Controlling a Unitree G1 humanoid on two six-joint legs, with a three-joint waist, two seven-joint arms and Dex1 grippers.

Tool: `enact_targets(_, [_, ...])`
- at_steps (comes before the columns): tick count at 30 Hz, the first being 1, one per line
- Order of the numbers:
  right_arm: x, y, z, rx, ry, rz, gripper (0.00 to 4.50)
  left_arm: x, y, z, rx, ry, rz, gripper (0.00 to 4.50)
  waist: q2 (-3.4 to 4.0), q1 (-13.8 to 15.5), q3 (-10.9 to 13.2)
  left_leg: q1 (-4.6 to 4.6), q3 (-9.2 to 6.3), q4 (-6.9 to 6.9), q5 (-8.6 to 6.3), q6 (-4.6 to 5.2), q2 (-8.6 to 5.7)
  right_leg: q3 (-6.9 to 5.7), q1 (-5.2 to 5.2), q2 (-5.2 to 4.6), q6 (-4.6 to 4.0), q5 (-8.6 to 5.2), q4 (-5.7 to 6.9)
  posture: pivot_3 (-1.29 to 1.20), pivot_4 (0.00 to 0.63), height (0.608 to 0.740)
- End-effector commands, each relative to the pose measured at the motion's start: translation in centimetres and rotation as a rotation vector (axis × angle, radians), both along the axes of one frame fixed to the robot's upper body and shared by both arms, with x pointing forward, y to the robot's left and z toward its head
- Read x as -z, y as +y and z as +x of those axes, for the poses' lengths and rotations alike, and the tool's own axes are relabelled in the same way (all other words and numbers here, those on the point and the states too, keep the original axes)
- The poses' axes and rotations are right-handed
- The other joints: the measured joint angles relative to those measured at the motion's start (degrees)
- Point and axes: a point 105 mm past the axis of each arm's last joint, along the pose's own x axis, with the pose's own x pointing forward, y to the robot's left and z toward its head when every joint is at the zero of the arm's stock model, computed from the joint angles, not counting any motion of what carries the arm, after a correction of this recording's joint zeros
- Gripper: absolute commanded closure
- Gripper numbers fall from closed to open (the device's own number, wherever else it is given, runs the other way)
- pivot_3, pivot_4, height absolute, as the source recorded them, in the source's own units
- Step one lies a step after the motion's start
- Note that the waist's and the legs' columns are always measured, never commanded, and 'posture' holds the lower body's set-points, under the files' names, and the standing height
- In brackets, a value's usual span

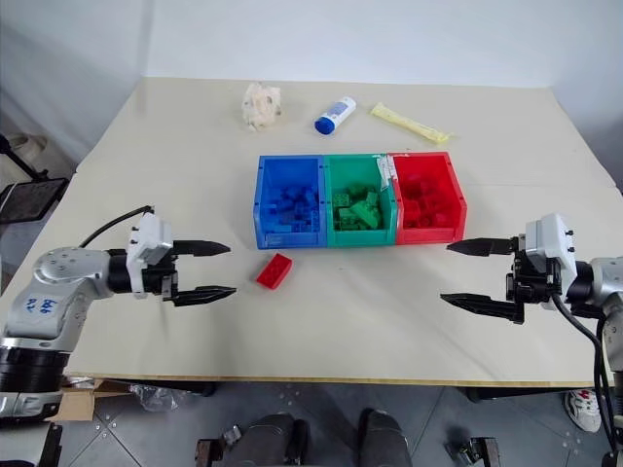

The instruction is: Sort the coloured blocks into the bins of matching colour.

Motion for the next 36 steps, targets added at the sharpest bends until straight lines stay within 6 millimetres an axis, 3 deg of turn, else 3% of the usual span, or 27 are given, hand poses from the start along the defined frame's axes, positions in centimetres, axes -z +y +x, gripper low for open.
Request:
enact_targets(1, [-0.9,-0.1,-0.3,-0.035,-0.025,0.013,0.0,0.0,1.4,-1.5,0.001,-0.022,0.015,0.03,0.0,0.0,0.0,0.0,0.0,0.0,0.0,0.0,-0.01,0.0,0.0,-0.01,0.0,0.0,0.01,0.0,0.15,0.74])
enact_targets(8, [-0.9,-0.2,0.0,-0.031,-0.024,0.004,0.0,-0.4,0.8,-2.5,-0.013,-0.059,-0.012,0.03,0.02,0.1,0.0,0.0,-0.04,0.0,-0.02,-0.04,0.01,0.02,0.0,-0.12,-0.01,0.0,0.0,0.0,0.15,0.74])
enact_targets(15, [-1.1,-0.1,0.3,-0.019,-0.037,0.001,0.0,0.0,-5.2,-1.0,-0.066,-0.118,-0.01,0.03,0.04,0.1,0.0,0.0,-0.04,-0.03,-0.04,-0.05,-0.01,0.03,-0.01,-0.1,-0.01,0.0,0.01,0.0,0.15,0.74])
enact_targets(18, [-1.0,-0.1,0.2,-0.016,-0.039,0.003,0.0,-0.1,-6.8,0.1,-0.153,-0.175,-0.038,0.03,0.04,0.1,0.0,-0.01,-0.02,-0.02,-0.03,-0.05,0.01,0.05,-0.01,-0.03,-0.01,0.0,0.01,0.0,0.15,0.74])
enact_targets(21, [-0.9,-0.1,0.1,-0.008,-0.041,0.005,0.0,0.5,-7.1,1.6,-0.301,-0.226,-0.01,0.03,0.06,0.1,0.0,0.0,0.0,-0.02,-0.03,-0.05,0.01,0.06,-0.01,0.01,-0.01,0.0,0.01,0.0,0.15,0.74])
enact_targets(29, [-0.9,0.2,0.2,-0.001,-0.045,0.014,0.0,3.2,-8.7,1.3,-0.313,-0.111,0.045,0.03,0.07,0.2,0.0,0.02,0.03,-0.01,-0.03,-0.05,0.01,0.09,-0.01,0.02,-0.01,0.0,0.02,0.0,0.15,0.74])
enact_targets(35, [-0.9,0.3,0.2,0.003,-0.049,0.017,0.0,4.1,-9.2,1.7,-0.311,-0.076,0.06,0.03,0.07,0.3,0.0,0.01,0.0,0.02,-0.03,-0.05,0.0,0.08,0.0,0.0,-0.01,0.0,0.0,0.0,0.15,0.74])
enact_targets(36, [-0.9,0.3,0.2,0.005,-0.049,0.017,0.0,4.1,-9.3,1.8,-0.31,-0.078,0.058,0.43,0.07,0.3,0.0,0.01,0.0,0.02,-0.03,-0.05,0.01,0.09,0.0,0.0,-0.01,0.0,0.0,0.0,0.15,0.74])
